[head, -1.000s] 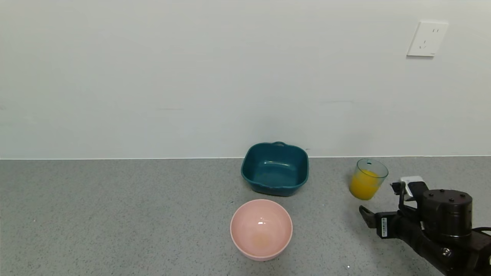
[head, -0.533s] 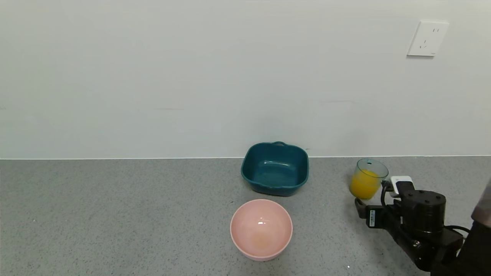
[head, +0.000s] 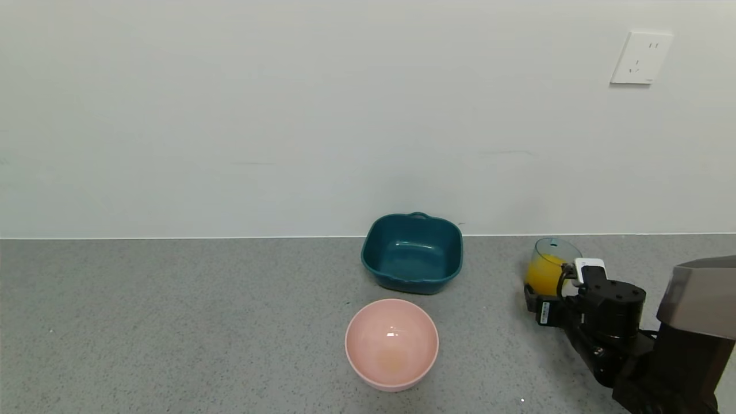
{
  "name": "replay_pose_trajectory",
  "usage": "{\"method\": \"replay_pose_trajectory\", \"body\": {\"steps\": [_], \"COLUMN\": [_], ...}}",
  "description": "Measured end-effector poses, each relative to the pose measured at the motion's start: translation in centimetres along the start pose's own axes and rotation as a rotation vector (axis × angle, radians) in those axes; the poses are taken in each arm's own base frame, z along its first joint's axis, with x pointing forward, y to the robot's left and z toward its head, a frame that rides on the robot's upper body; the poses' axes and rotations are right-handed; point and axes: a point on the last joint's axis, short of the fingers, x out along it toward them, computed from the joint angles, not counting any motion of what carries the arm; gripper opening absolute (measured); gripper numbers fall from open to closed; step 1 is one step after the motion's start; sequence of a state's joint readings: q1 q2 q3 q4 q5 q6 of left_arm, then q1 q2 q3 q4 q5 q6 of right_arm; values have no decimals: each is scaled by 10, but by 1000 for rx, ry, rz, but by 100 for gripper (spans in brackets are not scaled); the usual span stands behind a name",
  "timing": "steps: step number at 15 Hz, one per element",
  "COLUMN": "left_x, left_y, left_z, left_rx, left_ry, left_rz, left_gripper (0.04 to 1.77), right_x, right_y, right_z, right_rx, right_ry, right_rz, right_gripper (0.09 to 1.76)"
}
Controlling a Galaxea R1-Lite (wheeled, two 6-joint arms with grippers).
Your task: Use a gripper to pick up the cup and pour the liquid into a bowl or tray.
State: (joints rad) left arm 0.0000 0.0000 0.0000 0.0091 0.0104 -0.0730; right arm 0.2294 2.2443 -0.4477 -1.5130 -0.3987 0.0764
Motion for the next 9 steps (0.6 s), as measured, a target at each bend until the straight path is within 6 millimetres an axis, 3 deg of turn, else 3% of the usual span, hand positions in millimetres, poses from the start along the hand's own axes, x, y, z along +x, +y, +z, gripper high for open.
{"method": "replay_pose_trajectory", "body": {"steps": [9], "left_x": [0], "left_y": [0], "left_z": [0], "left_rx": [0], "left_ry": [0], "left_rz": [0], "left_gripper": [172], "right_x": [30], "right_y": [0], "right_z": [-3], "right_rx": [33], "right_ry": [-60], "right_rz": [-17], "right_gripper": [171]}}
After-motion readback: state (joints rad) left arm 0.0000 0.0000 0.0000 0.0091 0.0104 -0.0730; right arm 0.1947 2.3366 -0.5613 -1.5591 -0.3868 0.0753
